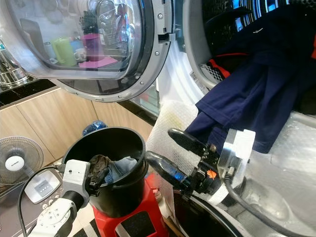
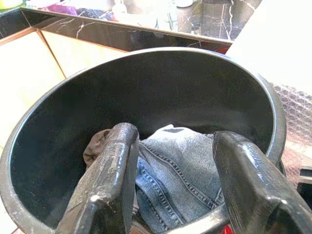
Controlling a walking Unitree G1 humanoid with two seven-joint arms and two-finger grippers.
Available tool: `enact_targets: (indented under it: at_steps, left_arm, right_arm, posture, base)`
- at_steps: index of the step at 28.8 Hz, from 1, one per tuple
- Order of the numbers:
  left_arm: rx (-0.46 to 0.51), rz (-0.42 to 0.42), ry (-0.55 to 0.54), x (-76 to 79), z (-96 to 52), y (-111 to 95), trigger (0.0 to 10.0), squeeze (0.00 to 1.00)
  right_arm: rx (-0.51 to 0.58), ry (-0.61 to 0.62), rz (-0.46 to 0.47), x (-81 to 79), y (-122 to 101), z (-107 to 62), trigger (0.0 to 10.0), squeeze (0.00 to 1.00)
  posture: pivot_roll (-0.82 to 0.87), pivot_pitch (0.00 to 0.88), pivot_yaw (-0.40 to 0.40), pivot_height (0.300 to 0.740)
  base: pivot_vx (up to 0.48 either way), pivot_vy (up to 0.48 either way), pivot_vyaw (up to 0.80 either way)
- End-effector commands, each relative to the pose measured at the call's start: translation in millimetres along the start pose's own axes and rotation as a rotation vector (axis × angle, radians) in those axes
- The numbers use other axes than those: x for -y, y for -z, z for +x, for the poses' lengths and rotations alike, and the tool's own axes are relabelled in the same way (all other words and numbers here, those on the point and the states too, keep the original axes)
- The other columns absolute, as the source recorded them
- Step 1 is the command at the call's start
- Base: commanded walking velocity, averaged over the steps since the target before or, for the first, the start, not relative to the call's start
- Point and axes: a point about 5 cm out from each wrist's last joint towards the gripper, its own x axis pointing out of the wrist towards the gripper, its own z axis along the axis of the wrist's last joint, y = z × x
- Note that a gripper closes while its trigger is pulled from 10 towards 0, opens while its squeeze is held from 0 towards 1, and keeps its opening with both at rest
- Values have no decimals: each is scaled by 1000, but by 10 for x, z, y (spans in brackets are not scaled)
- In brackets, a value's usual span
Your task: Clothes washing
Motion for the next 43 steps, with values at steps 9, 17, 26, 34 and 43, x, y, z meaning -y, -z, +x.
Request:
enact_targets:
  at_steps: [9,17,26,34,43]
  left_arm:
    - [-5,7,-15,-66,20,0,10000,0]
    - [-11,4,-20,-65,9,17,10000,0]
    - [-6,2,-29,-78,19,1,10000,0]
    - [-2,-1,-31,-75,30,-11,10000,0]
    - [-3,-2,-35,-90,31,-16,10000,0]
  right_arm:
    - [-157,313,47,312,497,-182,10000,0]
    - [-233,295,38,301,576,-360,10000,0]
    - [-277,272,63,294,657,-318,10000,0]
    - [-233,310,77,384,603,-217,10000,0]
    - [-254,349,75,440,634,-199,10000,0]
  posture:
    - [24,30,68,740]
    - [20,34,60,740]
    - [26,41,58,740]
    - [31,39,57,740]
    - [31,43,60,740]
  base:
    - [0,0,0]
    - [0,0,0]
    - [0,0,0]
    - [0,0,0]
    - [0,0,0]
